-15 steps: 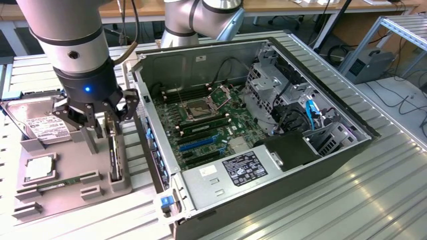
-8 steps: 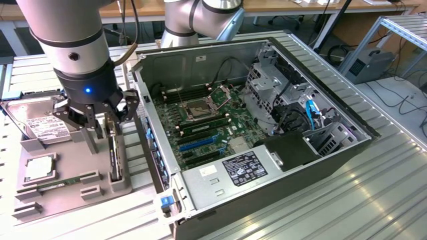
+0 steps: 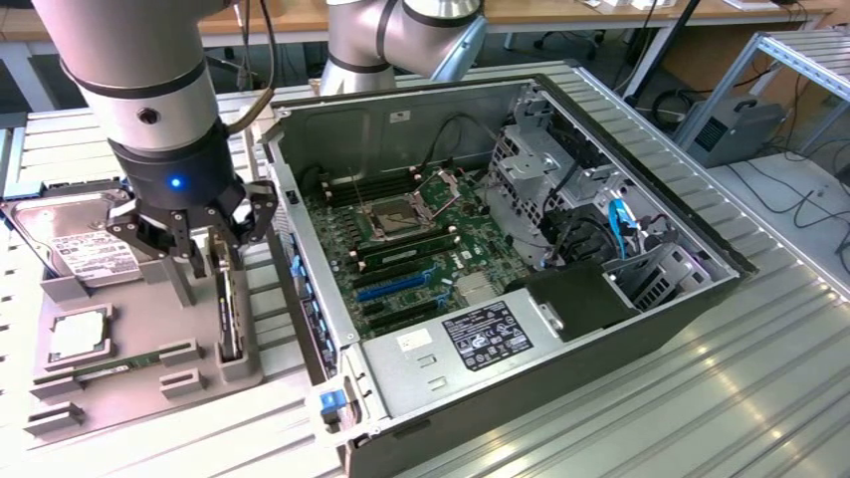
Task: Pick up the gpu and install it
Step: 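Pick up the gpu and move the gpu toward the slot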
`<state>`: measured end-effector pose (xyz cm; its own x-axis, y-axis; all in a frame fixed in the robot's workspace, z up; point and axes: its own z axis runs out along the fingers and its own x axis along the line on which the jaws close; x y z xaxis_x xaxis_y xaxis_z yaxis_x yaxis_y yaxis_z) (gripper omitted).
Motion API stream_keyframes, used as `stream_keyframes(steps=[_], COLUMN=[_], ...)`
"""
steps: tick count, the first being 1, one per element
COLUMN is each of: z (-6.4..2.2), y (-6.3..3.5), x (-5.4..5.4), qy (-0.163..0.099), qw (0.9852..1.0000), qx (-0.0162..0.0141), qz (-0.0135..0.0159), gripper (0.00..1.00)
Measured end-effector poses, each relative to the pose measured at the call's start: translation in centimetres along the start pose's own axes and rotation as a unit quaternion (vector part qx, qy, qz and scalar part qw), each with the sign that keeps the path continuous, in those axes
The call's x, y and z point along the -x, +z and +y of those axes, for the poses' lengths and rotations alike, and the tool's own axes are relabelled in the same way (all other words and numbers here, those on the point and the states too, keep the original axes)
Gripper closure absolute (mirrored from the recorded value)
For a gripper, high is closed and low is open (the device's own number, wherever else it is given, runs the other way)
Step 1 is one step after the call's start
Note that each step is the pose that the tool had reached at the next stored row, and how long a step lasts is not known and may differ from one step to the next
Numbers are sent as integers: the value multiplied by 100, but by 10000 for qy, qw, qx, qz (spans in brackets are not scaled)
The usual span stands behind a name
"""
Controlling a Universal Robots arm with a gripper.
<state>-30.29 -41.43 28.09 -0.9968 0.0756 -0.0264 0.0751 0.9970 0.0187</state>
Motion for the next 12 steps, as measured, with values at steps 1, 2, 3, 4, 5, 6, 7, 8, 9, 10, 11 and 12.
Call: stream_keyframes(steps=[1, 2, 3, 4, 5, 6, 7, 8, 9, 10, 11, 12], z=[-1, -2, -3, -3, -4, -7, -8, -11, -14, -16, -21, -27], y=[3, 12, 20, 24, 30, 40, 46, 53, 58, 63, 74, 87], x=[-1, -2, -3, -4, -5, -4, -4, -4, -4, -4, -4, -4], qy=[0, -1, 0, 0, 1, 0, 0, 0, 0, 0, 0, 0], qw=[10000, 10000, 10000, 10000, 10000, 10000, 10000, 10000, 10000, 10000, 10000, 10000], qx=[0, 0, 1, 0, 0, 0, 0, -1, -2, -2, -3, -3], qz=[0, 0, -1, 0, 0, -1, -1, 0, 0, 0, 0, -1], gripper=[58, 58, 58, 58, 58, 58, 58, 58, 58, 58, 58, 58])
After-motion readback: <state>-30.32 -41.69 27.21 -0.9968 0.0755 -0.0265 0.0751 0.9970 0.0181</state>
